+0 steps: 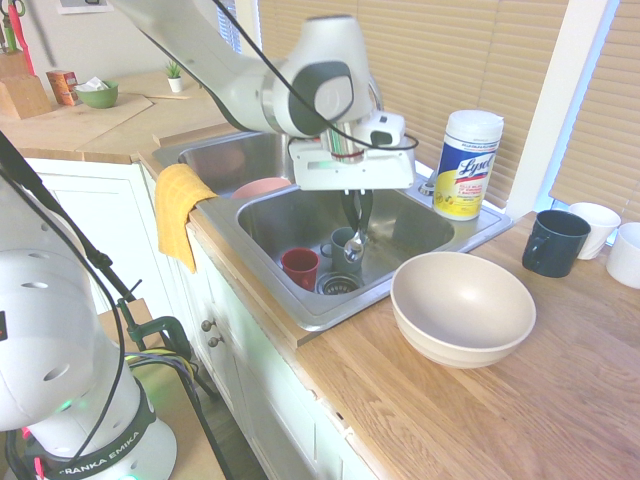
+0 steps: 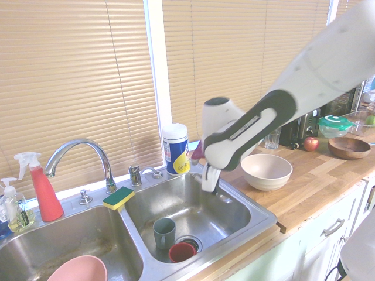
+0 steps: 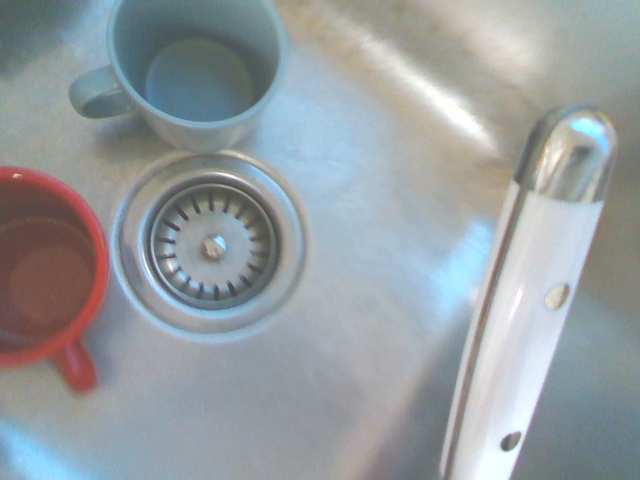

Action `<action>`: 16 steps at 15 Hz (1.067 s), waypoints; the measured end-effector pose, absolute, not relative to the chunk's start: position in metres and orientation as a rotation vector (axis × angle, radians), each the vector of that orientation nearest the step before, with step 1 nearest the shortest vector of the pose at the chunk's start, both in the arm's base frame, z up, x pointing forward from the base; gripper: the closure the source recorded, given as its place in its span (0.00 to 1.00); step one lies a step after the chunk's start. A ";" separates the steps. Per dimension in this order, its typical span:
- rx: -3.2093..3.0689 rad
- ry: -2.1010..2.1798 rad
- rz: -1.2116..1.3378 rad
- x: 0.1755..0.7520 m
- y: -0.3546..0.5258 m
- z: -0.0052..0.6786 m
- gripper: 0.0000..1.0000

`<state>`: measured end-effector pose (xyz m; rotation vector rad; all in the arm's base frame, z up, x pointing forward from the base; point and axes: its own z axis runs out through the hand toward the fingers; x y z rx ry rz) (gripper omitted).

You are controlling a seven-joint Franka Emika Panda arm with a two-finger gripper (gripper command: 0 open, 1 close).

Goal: Put the spoon into the sink

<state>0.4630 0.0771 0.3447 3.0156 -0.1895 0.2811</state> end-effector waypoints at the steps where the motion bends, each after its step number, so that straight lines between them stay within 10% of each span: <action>1: 3.010 -0.183 0.262 0.472 0.087 0.329 1.00; 16: 2.929 -0.199 0.063 0.544 0.107 0.174 1.00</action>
